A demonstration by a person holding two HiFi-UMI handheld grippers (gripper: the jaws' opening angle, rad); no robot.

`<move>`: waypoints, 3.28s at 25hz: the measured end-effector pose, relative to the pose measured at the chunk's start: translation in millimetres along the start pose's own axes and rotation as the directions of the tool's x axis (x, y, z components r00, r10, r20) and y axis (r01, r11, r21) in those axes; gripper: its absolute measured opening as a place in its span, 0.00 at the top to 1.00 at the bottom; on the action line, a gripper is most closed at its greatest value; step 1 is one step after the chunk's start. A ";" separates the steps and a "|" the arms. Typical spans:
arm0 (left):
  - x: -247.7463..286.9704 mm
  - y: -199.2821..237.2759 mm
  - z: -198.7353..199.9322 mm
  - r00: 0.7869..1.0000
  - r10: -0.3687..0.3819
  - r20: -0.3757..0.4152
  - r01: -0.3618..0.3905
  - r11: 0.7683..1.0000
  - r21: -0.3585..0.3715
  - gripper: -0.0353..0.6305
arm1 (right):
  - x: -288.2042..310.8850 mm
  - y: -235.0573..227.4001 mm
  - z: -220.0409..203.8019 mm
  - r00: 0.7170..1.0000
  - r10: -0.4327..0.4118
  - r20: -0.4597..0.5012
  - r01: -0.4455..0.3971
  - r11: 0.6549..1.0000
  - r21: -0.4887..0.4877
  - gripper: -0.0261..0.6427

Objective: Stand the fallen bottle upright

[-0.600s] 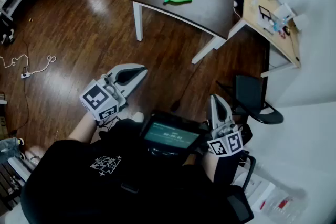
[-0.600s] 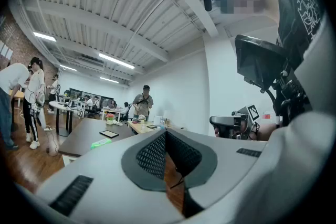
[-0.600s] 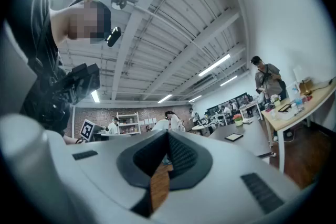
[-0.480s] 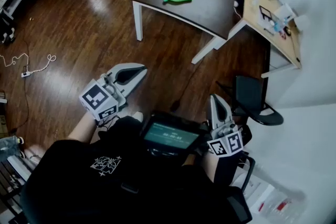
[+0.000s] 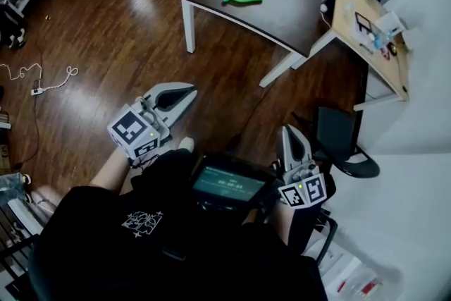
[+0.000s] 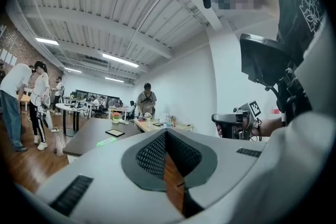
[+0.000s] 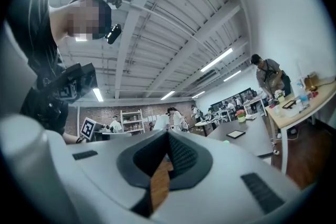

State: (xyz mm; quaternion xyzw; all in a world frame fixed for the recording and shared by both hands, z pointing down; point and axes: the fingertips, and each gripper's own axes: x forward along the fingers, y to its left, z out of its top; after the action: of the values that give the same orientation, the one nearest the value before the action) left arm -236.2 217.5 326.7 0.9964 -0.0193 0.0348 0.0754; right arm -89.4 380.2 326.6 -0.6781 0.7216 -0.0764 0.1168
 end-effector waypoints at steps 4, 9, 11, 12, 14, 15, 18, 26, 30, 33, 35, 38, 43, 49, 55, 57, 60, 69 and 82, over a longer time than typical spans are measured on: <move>26.0 36.8 -13.4 0.998 0.064 -0.009 -0.064 0.998 0.015 0.94 | 31.0 -26.2 -3.3 0.999 -0.032 -0.004 0.032 0.999 -0.003 0.94; 99.6 92.4 -29.9 0.993 0.115 -0.001 -0.114 0.981 0.159 0.94 | 109.7 -69.1 -15.2 0.997 -0.077 0.023 0.078 0.995 -0.055 0.94; 129.1 108.5 -26.9 0.995 0.104 0.006 -0.103 0.980 0.171 0.94 | 138.7 -82.7 -15.4 0.995 -0.090 0.035 0.092 0.994 -0.059 0.94; 142.3 117.0 -23.9 0.995 0.101 0.011 -0.101 0.980 0.172 0.94 | 151.4 -89.3 -14.4 0.995 -0.097 0.039 0.099 0.993 -0.061 0.94; 165.3 134.9 -18.1 0.995 0.097 0.019 -0.099 0.981 0.167 0.95 | 174.9 -103.0 -11.8 0.992 -0.114 0.049 0.118 0.991 -0.069 0.94; 174.4 143.5 -16.5 0.995 0.097 0.018 -0.098 0.981 0.165 0.95 | 185.1 -109.7 -11.2 0.991 -0.126 0.054 0.129 0.989 -0.072 0.94; 190.9 165.4 -15.3 0.996 0.094 0.012 -0.094 0.986 0.140 0.94 | 207.8 -125.7 -9.8 0.985 -0.162 0.058 0.166 0.983 -0.075 0.94; 206.1 216.5 -14.6 0.997 0.075 -0.006 -0.074 0.992 0.100 0.94 | 255.7 -154.7 -6.6 0.979 -0.199 0.052 0.202 0.977 -0.067 0.94; 213.4 232.5 -14.4 0.998 0.057 -0.004 -0.056 0.993 0.099 0.94 | 271.2 -167.8 -9.9 0.975 -0.218 0.052 0.221 0.973 -0.065 0.94; 223.8 238.3 -14.9 0.999 0.052 -0.001 -0.052 0.996 0.077 0.94 | 274.9 -178.3 -13.4 0.974 -0.222 0.042 0.224 0.972 -0.064 0.94; 233.2 243.3 -14.7 0.999 0.053 0.000 -0.053 0.996 0.070 0.94 | 279.3 -186.9 -13.8 0.975 -0.219 0.034 0.221 0.973 -0.068 0.94; 249.7 251.7 -12.5 0.998 0.065 0.000 -0.065 0.996 0.061 0.94 | 287.4 -204.6 -12.9 0.978 -0.205 0.026 0.206 0.977 -0.063 0.94; 290.0 267.7 -13.9 0.996 0.094 -0.012 -0.093 0.995 0.044 0.94 | 307.6 -247.8 -12.0 0.987 -0.160 0.008 0.160 0.986 -0.054 0.94; 346.7 287.5 -5.3 0.991 0.137 -0.007 -0.136 0.990 0.020 0.94 | 331.2 -306.4 -6.6 0.994 -0.104 -0.025 0.103 0.994 -0.038 0.94; 379.9 308.4 -16.4 0.979 0.202 -0.040 -0.201 0.979 0.013 0.94 | 353.0 -348.2 -5.6 0.998 -0.040 -0.054 0.039 0.999 -0.016 0.94; 384.5 314.9 -22.0 0.971 0.231 -0.058 -0.230 0.973 0.023 0.94 | 358.5 -357.8 -5.3 0.998 -0.021 -0.060 0.021 1.000 -0.002 0.94; 387.9 325.3 -27.2 0.960 0.271 -0.077 -0.269 0.963 0.029 0.94 | 368.6 -366.4 -8.8 0.997 0.007 -0.075 -0.006 1.000 0.008 0.94; 388.8 359.3 -51.3 0.929 0.340 -0.148 -0.332 0.940 0.078 0.94 | 397.7 -373.3 -24.4 0.991 0.058 -0.121 -0.054 0.998 0.037 0.94; 369.4 443.6 -144.2 0.821 0.419 -0.389 -0.350 0.906 0.238 0.94 | 445.3 -378.6 -44.1 0.982 0.068 -0.175 -0.060 0.997 0.051 0.94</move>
State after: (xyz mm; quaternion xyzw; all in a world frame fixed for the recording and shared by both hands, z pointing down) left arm 103.1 -211.1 561.6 0.9418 -0.2003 0.2699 -0.0090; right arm 238.7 -91.7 441.8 -0.6421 0.7487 -0.1490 0.0700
